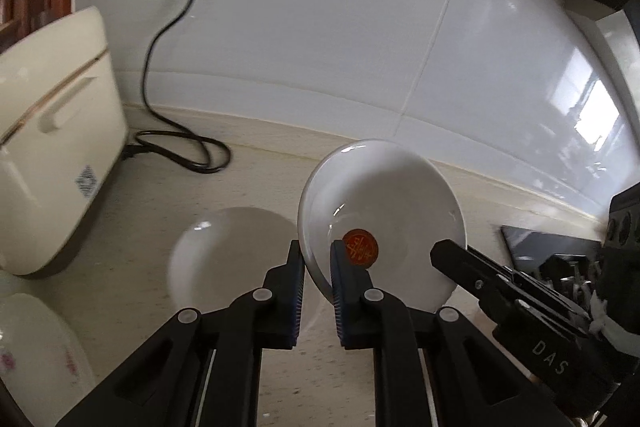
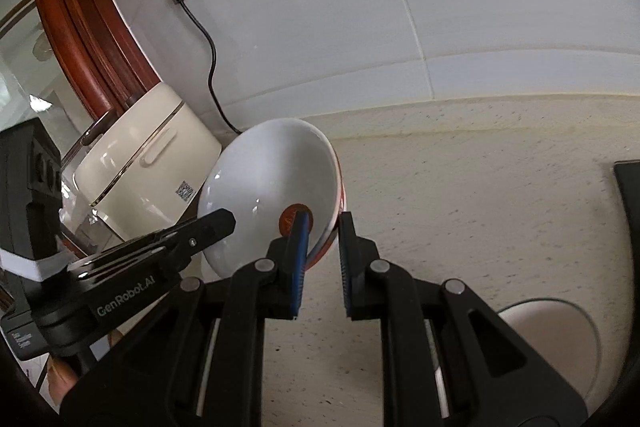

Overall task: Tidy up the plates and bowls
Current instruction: 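Lift the red-patterned bowl with both grippers and carry it over the white bowl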

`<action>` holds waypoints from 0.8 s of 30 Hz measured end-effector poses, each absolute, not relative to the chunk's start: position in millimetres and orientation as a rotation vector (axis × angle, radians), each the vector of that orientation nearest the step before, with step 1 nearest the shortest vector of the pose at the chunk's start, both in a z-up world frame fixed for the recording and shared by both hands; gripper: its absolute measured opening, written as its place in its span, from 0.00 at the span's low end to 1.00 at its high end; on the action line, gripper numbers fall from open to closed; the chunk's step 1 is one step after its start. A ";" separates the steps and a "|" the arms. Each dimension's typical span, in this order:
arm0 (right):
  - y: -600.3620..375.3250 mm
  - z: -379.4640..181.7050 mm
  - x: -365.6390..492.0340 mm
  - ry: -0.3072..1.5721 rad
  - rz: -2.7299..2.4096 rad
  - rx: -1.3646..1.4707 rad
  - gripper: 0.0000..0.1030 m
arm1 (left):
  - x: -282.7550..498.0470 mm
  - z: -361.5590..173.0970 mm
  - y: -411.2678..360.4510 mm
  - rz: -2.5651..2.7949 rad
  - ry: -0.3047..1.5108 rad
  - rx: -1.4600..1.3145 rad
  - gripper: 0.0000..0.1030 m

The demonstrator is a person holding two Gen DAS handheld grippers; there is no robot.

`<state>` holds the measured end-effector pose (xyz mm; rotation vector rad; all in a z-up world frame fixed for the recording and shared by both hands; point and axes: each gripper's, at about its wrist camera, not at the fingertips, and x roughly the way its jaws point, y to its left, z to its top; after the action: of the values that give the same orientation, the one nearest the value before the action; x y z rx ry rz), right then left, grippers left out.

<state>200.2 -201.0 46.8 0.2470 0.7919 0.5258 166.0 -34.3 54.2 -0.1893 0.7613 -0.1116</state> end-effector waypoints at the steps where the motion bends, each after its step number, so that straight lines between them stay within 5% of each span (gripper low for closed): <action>1: -198.9 45.0 200.0 0.792 0.530 0.248 0.17 | 165.2 54.1 -33.9 -0.097 0.762 -0.181 0.13; 24: -155.9 20.2 201.8 0.831 0.615 0.228 0.20 | 158.0 47.5 -15.7 0.112 0.784 -0.067 0.13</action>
<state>201.8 -155.9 20.2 0.2283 0.8313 0.6149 158.0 -15.7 47.5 -0.0665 0.7841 0.1116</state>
